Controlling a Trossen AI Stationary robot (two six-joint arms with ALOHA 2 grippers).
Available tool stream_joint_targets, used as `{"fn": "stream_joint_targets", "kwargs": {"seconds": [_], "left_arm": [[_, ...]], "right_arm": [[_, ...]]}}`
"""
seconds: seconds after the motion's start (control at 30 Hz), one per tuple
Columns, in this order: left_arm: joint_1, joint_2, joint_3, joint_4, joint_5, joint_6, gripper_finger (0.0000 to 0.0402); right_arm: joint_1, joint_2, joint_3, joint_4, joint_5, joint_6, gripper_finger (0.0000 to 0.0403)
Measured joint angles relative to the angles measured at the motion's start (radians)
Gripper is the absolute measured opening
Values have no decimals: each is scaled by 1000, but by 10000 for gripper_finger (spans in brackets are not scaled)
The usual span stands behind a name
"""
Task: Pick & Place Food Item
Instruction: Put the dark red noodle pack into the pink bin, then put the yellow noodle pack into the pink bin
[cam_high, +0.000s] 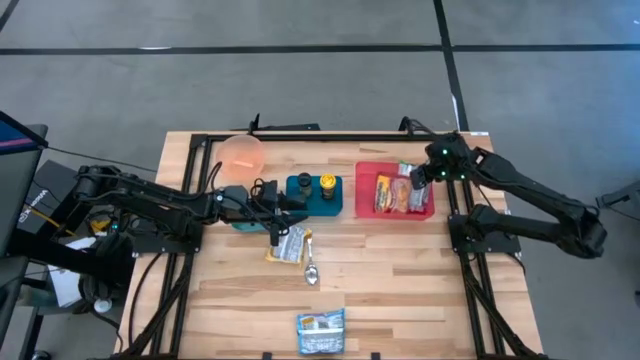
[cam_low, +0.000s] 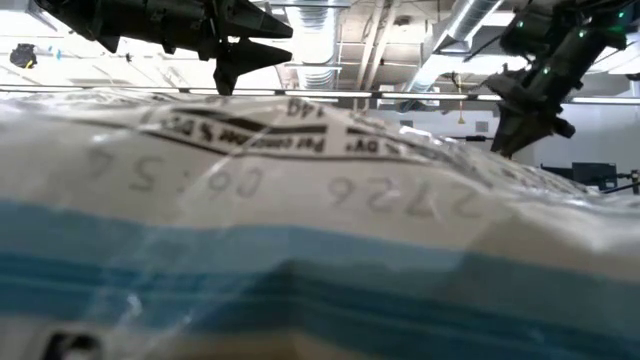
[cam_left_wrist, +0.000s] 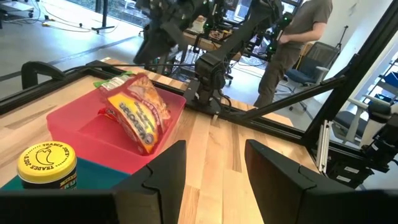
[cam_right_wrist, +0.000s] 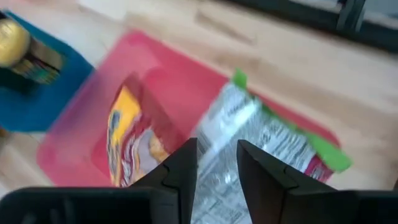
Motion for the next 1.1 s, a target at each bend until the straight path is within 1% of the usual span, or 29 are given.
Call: {"fn": "stream_joint_targets", "kwargs": {"seconds": [0.27, 0.43, 0.6, 0.77, 0.83, 0.9, 1.03, 1.1], "left_arm": [[0, 0, 0, 0, 0, 0, 158], [0, 0, 0, 0, 0, 0, 158], [0, 0, 0, 0, 0, 0, 158], [0, 0, 1, -36, 9, 0, 158], [0, 0, 1, -65, 41, -6, 158], [0, 0, 1, -79, 95, -12, 158], [-6, 0, 1, -114, 269, -17, 158], [-28, 0, 1, -133, 323, -19, 158]], "right_arm": [[24, -46, 99, 8, 19, -1, 107], [121, -60, 103, 48, 16, -54, 99], [237, -28, 103, 129, 17, -60, 59], [289, 7, 103, 173, 17, -73, 10], [295, 14, 103, 175, 21, -79, 4], [298, 19, 103, 175, 41, -80, 9], [298, 19, 103, 169, 73, -72, 19], [298, 19, 103, 168, 74, -59, 20]]}}
